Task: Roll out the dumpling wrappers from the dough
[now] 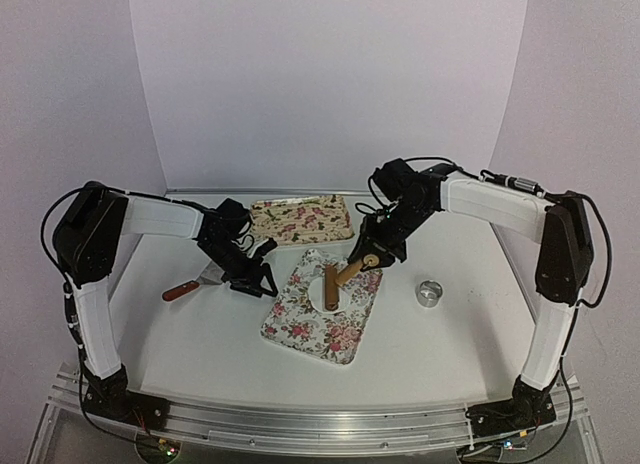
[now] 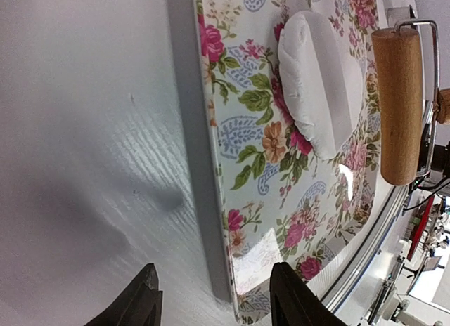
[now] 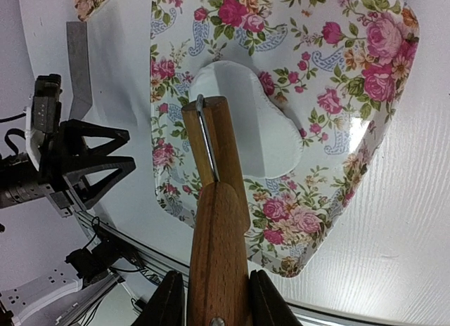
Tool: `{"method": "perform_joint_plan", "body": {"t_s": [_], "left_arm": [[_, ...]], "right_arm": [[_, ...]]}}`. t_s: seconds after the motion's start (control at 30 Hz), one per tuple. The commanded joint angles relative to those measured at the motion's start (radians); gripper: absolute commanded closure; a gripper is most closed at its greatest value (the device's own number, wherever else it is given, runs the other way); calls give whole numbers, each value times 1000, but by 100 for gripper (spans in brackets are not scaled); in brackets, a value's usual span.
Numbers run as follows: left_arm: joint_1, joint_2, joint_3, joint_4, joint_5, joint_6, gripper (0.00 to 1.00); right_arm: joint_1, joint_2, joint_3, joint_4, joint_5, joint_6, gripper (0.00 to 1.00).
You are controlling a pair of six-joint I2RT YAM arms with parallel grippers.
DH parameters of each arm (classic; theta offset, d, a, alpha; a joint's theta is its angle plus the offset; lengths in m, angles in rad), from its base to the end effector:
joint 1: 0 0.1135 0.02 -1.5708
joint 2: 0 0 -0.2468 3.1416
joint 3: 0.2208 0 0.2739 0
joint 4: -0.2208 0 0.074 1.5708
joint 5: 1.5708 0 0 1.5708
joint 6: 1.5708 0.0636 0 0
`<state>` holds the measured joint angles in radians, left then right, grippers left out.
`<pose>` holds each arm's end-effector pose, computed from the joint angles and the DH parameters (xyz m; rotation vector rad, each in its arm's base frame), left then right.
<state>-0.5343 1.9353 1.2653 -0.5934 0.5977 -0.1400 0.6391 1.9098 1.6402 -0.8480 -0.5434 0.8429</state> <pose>0.3200 -0.2309 0.1045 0.7015 2.8074 -0.9885 0.3270 0.2840 0.2174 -0.1104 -2.9217 -1.0538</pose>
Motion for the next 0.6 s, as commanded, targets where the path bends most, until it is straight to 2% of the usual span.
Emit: {"method": "perform_joint_plan", "body": {"t_s": [0.0, 0.37, 0.57], "left_arm": [[-33, 44, 68, 13, -29, -14, 48], [-54, 93, 50, 28, -52, 5, 68], [-56, 120, 14, 34, -76, 26, 87]], "right_arm": [[6, 52, 13, 68, 0, 24, 100], [7, 112, -84, 67, 51, 79, 100], [16, 168, -128, 30, 128, 93, 100]]}}
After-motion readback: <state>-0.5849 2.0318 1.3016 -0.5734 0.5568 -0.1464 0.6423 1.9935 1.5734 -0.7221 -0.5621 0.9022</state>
